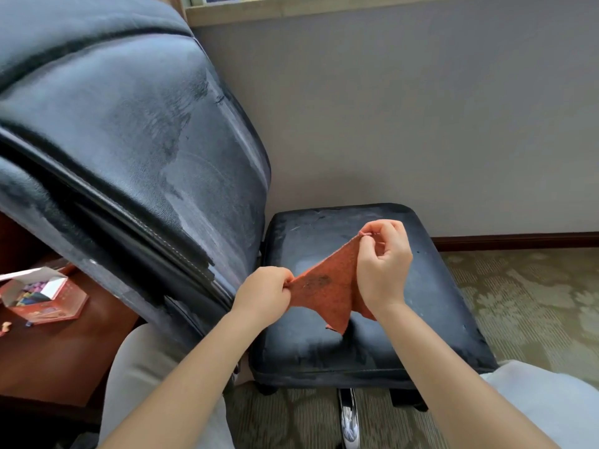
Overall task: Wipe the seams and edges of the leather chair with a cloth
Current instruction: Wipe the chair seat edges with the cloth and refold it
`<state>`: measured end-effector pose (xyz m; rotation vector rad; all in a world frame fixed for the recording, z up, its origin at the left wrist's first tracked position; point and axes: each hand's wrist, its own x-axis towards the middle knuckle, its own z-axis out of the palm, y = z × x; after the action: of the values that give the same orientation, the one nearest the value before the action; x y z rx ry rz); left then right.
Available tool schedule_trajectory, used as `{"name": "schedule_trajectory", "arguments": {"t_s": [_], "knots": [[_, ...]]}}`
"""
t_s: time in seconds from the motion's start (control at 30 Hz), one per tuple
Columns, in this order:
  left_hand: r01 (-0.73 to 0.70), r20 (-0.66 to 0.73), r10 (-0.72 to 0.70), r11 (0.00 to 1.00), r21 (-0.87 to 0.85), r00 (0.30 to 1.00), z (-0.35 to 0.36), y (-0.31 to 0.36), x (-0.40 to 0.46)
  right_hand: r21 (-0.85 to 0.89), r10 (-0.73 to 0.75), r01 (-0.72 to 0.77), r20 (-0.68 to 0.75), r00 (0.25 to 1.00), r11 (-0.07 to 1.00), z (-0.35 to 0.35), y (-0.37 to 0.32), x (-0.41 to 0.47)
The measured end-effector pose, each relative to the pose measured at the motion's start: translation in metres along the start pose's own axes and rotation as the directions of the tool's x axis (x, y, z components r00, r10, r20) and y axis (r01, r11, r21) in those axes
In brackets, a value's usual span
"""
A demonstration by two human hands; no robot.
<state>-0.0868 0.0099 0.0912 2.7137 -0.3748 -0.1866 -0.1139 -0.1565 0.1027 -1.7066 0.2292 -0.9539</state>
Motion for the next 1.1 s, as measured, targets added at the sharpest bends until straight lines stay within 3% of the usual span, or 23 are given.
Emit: {"name": "schedule_trajectory", "arguments": {"t_s": [0.07,0.27,0.37,0.47,0.6,0.73,0.83,0.93,1.0,1.1], "knots": [[0.046,0.017,-0.046,0.999,-0.007,0.999,0.008,0.001,0.005,-0.014,-0.001,0.001,-0.007,1.0,1.0,-0.003,0.003,0.003],[0.204,0.006,-0.218,0.902,-0.38,0.976,0.014,0.006,0.018,-0.181,0.108,-0.106,0.0,0.994,0.978,-0.008,0.026,0.012],[0.203,-0.039,-0.239,0.89,-0.408,0.97,0.003,0.014,0.028,-0.234,0.129,-0.117,0.037,0.991,0.965,-0.009,0.036,0.028],[0.101,-0.201,-0.206,0.894,-0.436,0.958,-0.01,0.027,0.046,-0.23,0.079,-0.07,0.032,0.996,0.971,-0.009,0.038,0.055],[-0.106,-0.487,-0.058,0.948,-0.301,0.871,-0.026,0.048,0.066,-0.163,0.078,-0.078,-0.006,0.997,0.984,-0.012,0.032,0.082],[-0.219,-0.604,0.076,0.961,-0.168,0.793,-0.019,0.054,0.064,-0.155,0.115,-0.115,-0.007,0.993,0.981,-0.018,0.038,0.078],[-0.148,-0.448,0.097,0.986,-0.08,0.889,0.017,0.036,0.049,-0.295,0.215,-0.196,0.032,0.976,0.935,-0.028,0.059,0.053],[0.007,-0.184,-0.001,0.999,0.036,0.983,0.053,0.012,0.03,-0.556,0.415,-0.327,0.034,0.909,0.764,-0.046,0.086,0.028],[0.087,0.015,-0.089,0.991,0.106,0.996,0.068,0.003,0.021,-0.672,0.553,-0.413,-0.007,0.833,0.615,-0.058,0.099,0.016],[0.074,0.261,-0.129,0.975,0.21,0.957,0.076,0.0,0.017,-0.769,0.691,-0.445,-0.006,0.723,0.459,-0.065,0.108,0.006]]}}
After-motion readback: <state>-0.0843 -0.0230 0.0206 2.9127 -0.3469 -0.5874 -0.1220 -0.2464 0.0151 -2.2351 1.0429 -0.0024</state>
